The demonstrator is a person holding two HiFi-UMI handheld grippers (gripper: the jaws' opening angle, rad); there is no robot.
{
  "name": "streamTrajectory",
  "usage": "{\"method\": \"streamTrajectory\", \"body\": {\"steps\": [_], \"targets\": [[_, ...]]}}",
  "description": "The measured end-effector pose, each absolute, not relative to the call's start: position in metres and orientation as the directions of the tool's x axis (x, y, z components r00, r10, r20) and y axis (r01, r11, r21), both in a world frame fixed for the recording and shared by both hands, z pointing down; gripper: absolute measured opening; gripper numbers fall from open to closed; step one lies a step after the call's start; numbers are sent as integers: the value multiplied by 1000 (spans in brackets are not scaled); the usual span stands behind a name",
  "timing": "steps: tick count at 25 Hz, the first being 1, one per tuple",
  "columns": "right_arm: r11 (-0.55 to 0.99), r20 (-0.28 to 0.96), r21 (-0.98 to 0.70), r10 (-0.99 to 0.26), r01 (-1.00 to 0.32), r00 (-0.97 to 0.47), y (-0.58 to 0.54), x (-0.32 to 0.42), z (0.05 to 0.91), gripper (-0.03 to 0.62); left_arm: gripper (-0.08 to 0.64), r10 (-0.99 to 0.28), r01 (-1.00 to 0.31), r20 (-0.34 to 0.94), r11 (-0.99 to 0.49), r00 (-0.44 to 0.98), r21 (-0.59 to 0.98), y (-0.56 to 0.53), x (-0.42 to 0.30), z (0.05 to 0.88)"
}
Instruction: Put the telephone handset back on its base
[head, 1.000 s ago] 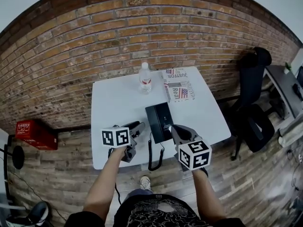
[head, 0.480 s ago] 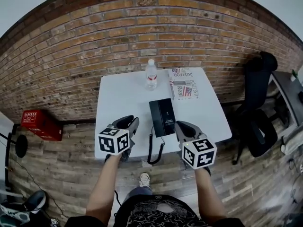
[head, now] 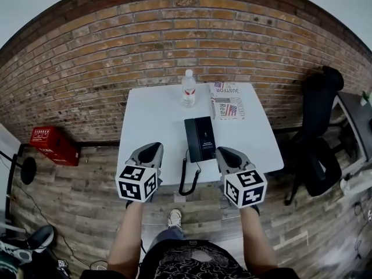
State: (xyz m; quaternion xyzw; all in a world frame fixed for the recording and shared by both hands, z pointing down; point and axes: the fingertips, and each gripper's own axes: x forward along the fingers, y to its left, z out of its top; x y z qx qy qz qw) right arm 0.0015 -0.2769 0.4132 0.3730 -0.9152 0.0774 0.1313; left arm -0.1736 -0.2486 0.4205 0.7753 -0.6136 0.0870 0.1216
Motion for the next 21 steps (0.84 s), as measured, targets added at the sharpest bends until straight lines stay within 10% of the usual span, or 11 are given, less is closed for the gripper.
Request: {"method": "streamTrajectory", "body": {"steps": [21], "targets": [[722,269,-32,-659,-691,-702,-268,8,404,2,6,-941,-978,265,-204,209,49,-233,-164,410]]}}
